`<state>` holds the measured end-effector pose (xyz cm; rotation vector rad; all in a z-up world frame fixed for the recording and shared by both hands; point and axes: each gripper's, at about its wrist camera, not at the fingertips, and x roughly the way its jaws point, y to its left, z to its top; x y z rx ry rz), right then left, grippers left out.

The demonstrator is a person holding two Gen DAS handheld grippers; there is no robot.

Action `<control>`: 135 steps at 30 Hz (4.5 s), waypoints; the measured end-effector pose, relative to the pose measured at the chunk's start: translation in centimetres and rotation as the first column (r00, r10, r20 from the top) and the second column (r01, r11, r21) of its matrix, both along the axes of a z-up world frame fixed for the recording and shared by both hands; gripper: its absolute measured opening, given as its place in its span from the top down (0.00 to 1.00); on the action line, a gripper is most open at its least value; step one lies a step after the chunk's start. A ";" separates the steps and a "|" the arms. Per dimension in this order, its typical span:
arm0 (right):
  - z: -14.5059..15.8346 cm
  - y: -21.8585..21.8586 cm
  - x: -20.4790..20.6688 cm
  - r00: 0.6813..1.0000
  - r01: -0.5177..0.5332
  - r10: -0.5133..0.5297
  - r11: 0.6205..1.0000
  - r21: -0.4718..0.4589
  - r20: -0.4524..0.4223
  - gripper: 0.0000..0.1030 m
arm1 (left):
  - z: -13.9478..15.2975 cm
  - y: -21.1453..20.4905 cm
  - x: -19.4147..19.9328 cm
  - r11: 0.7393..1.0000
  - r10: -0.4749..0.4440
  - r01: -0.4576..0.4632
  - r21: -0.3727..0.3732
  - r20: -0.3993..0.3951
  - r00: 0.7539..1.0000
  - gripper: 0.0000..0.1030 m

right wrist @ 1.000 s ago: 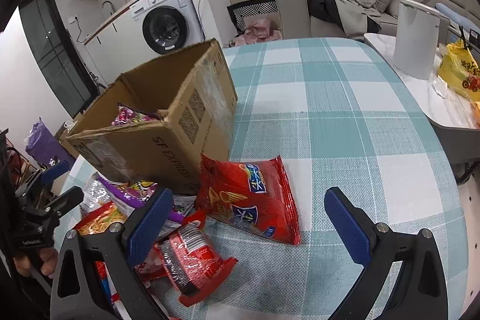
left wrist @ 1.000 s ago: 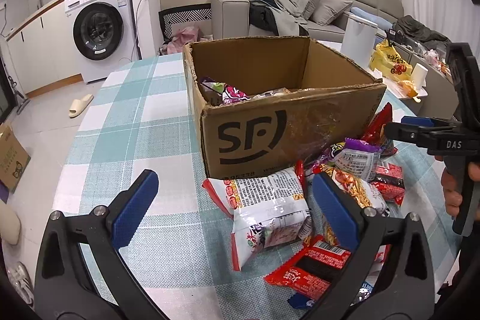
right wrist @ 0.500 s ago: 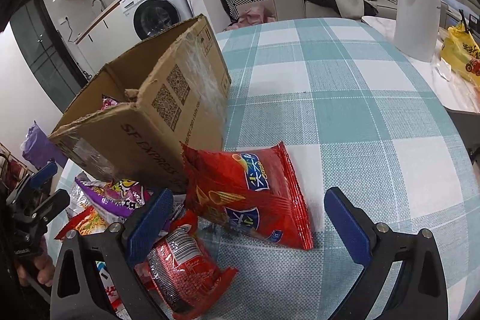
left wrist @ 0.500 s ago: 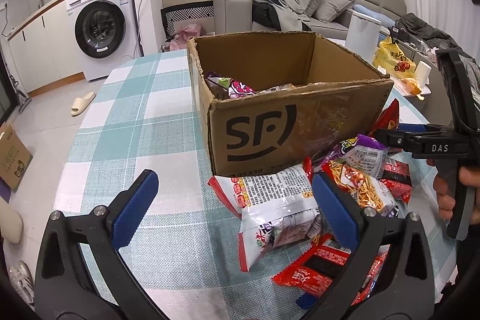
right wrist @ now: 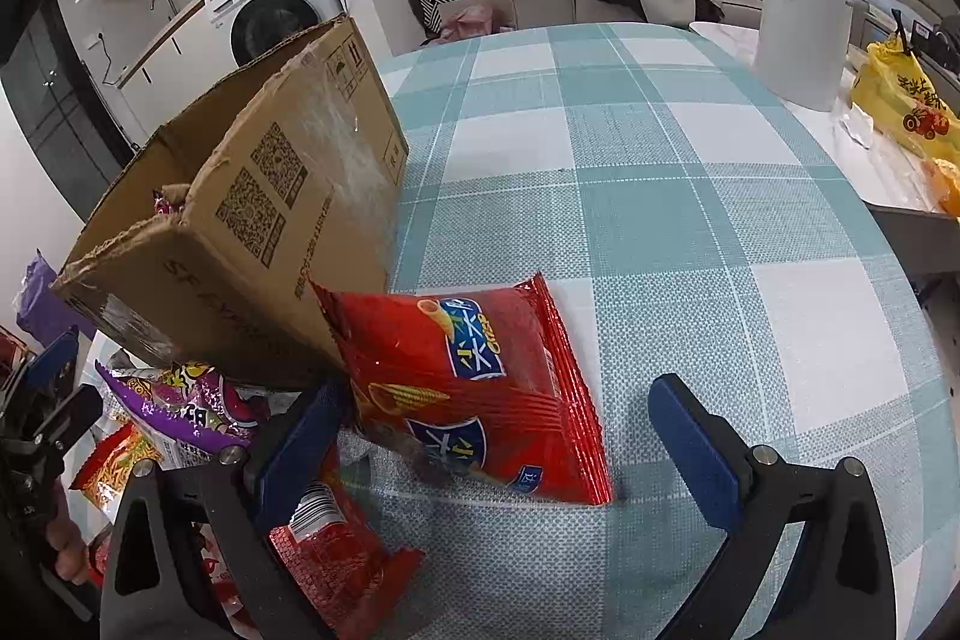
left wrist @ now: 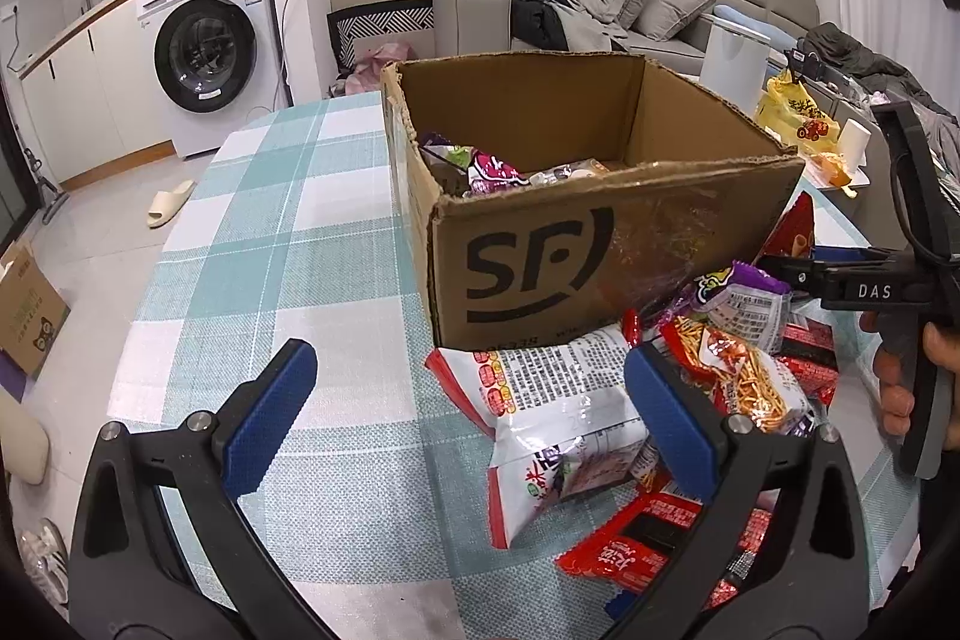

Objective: Organize snacks
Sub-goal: 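Grasp the red chip bag with right tool while left tool grasps the white snack bag, then carry both bags over the box opening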

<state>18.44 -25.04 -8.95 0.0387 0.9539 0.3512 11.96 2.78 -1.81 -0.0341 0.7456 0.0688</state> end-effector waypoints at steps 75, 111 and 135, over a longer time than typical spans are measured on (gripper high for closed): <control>5.8 -3.6 -3.0 0.984 -0.087 0.041 0.961 0.264 0.175 0.52 | -1.6 0.8 1.3 0.961 -0.120 0.098 -0.257 -0.072 0.990 0.46; 11.6 -1.2 -6.4 0.947 -0.186 0.098 0.943 0.275 0.305 0.52 | 7.7 0.2 -3.1 0.973 -0.079 0.104 -0.206 0.129 0.988 0.46; 13.1 4.5 -4.7 0.927 -0.289 0.207 0.925 0.246 0.312 0.52 | 10.7 -2.0 1.8 0.987 -0.065 0.088 -0.135 0.166 0.984 0.46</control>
